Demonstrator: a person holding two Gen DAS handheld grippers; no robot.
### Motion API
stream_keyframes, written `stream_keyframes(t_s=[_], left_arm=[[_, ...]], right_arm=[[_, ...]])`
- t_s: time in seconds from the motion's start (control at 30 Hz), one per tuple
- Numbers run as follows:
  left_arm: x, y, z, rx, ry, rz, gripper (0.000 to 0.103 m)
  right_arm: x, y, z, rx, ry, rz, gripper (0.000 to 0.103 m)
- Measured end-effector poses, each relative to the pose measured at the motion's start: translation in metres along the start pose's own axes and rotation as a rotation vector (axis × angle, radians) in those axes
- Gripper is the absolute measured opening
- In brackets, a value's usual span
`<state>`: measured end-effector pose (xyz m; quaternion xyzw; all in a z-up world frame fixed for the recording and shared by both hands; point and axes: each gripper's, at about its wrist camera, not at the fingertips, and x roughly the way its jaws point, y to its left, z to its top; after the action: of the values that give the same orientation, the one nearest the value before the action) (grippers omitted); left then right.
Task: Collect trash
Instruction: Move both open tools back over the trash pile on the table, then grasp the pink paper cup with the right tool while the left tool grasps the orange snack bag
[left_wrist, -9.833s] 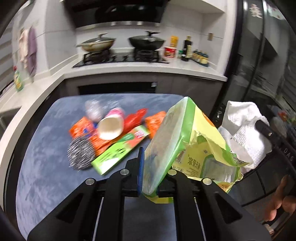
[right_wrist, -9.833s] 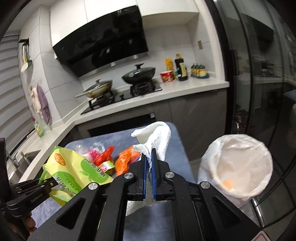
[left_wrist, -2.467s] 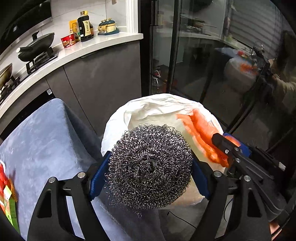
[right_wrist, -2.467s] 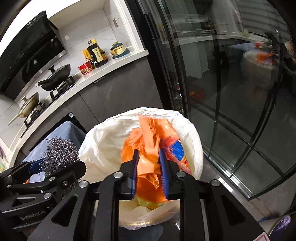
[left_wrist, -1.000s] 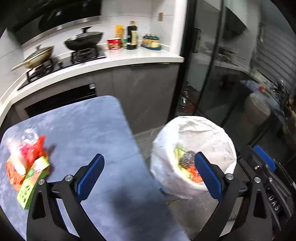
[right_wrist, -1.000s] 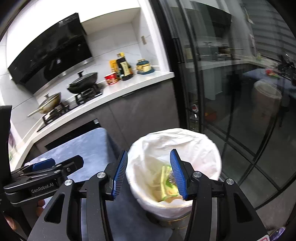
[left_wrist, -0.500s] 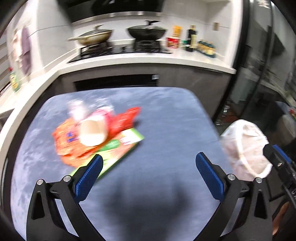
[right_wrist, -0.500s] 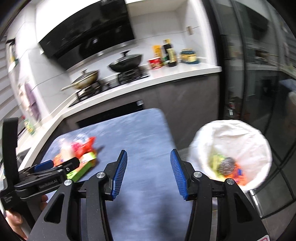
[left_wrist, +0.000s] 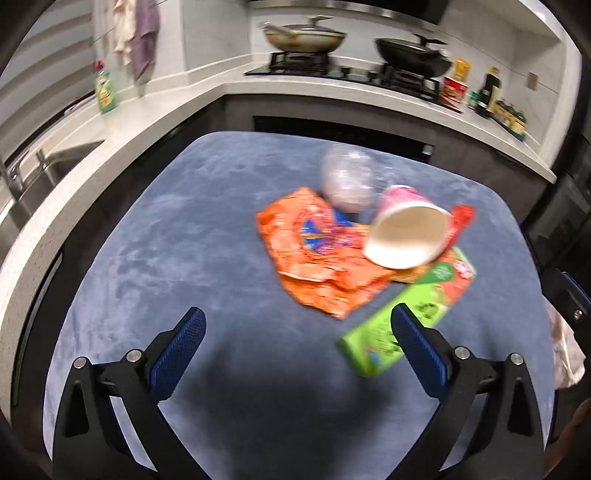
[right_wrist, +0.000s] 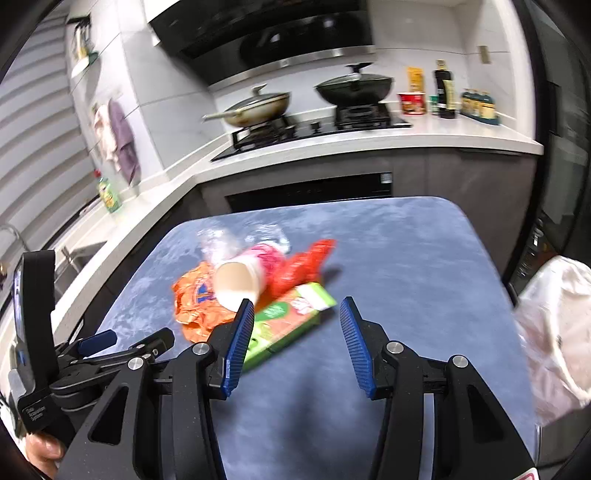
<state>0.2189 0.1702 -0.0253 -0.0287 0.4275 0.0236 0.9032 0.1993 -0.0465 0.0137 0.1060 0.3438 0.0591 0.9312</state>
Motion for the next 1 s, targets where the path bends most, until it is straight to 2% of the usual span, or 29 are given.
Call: stream_keyframes(t_s=[0.2, 0.33, 0.47, 0.57, 0.63, 0.67, 0.73, 0.9, 1.0], left_arm=[[0.019, 0.027, 0.007, -0.057, 0.018, 0.001, 0.096], [0.033, 0.031, 0.01, -0.06, 0.035, -0.002, 0.096], [0.045, 0.032, 0.012, -0.073, 0.06, -0.029, 0.096], [0.052, 0.031, 0.016, -0.085, 0.07, -0.054, 0.096], [0.058, 0.029, 0.019, -0.095, 0.079, -0.075, 0.096], [0.061, 0.029, 0.02, -0.101, 0.087, -0.083, 0.096], [0.069, 0.028, 0.023, -0.116, 0.101, -0.099, 0.096], [0.088, 0.022, 0.029, -0.132, 0.13, -0.116, 0.096], [0.103, 0.021, 0.032, -0.174, 0.166, -0.15, 0.096]], right_arm=[[0.046, 0.03, 0.005, -0.06, 0.039, 0.014, 0.048], [0.07, 0.04, 0.008, -0.074, 0.056, 0.012, 0.048], [0.092, 0.045, 0.011, -0.101, 0.063, -0.012, 0.043], [0.105, 0.045, 0.015, -0.111, 0.069, -0.032, 0.029], [0.112, 0.042, 0.015, -0.11, 0.075, -0.043, 0.011], [0.115, 0.038, 0.016, -0.1, 0.081, -0.047, 0.008], [0.113, 0.03, 0.017, -0.074, 0.071, -0.045, 0.003], [0.092, 0.009, 0.021, -0.014, 0.024, -0.04, 0.003], [0.081, 0.0, 0.02, 0.001, 0.013, -0.036, 0.003]])
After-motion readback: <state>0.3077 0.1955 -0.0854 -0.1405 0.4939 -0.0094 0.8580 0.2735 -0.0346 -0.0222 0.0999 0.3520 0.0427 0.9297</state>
